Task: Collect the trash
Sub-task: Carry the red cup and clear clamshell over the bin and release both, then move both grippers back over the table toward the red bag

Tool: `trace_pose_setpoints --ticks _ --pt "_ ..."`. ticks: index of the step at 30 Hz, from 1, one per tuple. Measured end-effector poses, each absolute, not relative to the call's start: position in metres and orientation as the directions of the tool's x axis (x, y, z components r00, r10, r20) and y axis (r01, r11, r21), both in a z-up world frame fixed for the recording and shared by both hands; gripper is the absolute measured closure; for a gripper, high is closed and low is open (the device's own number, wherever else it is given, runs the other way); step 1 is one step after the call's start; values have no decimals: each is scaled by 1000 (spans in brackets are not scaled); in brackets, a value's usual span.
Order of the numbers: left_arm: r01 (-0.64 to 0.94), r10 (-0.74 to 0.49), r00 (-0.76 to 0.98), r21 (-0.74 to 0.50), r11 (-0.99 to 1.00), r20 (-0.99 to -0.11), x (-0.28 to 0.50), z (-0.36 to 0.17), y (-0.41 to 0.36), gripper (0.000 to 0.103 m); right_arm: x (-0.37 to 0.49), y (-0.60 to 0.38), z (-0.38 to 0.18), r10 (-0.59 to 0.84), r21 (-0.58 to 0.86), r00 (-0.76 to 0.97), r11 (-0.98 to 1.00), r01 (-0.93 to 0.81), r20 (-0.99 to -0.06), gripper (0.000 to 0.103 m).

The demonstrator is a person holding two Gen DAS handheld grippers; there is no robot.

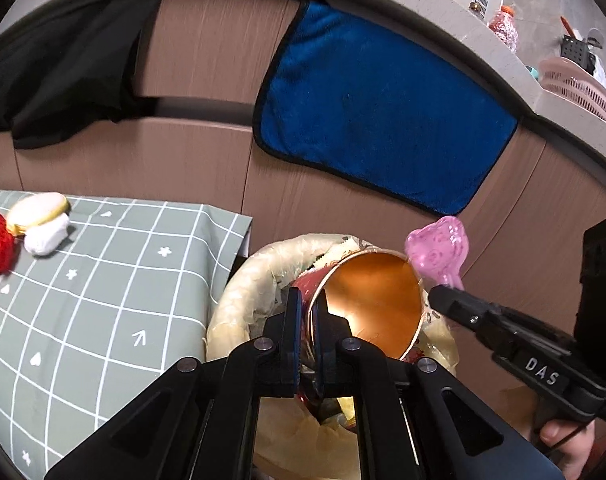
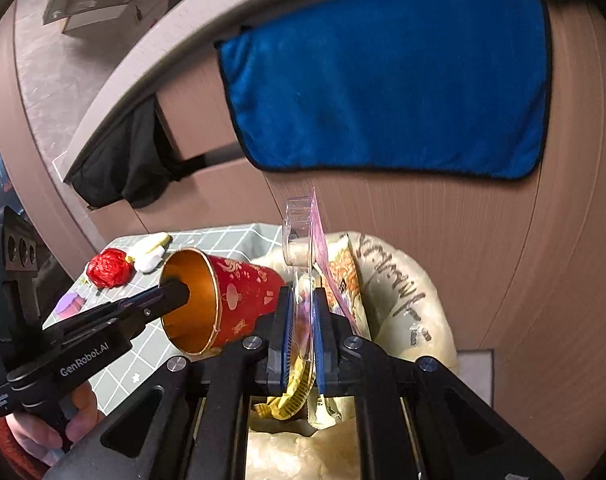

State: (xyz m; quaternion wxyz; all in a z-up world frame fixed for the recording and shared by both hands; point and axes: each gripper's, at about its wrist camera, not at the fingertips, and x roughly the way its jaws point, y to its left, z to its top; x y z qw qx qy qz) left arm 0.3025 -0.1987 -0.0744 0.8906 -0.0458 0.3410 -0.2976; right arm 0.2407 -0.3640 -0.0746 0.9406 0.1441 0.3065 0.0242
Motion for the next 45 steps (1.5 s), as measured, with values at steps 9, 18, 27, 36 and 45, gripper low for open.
trace_pose_setpoints --ticks 9,18,27,36,45 --pt "471 -585 588 -351 809 -559 306 -72 -181 61 252 -361 -88 146 314 795 948 58 -589 69" --pt "434 -507 674 -268 860 -537 279 -48 -155 61 250 -346 -81 134 289 786 955 60 -604 68" --pt "458 -512 717 -234 858 -473 208 4 -101 61 227 -287 -19 150 194 846 979 -56 -511 67" --pt "343 -401 828 -212 915 -393 178 51 2 61 224 -204 33 240 118 866 971 -210 -438 62" --pt "14 -139 921 -324 946 -365 215 42 140 61 260 -123 32 347 108 822 936 -336 -452 60"
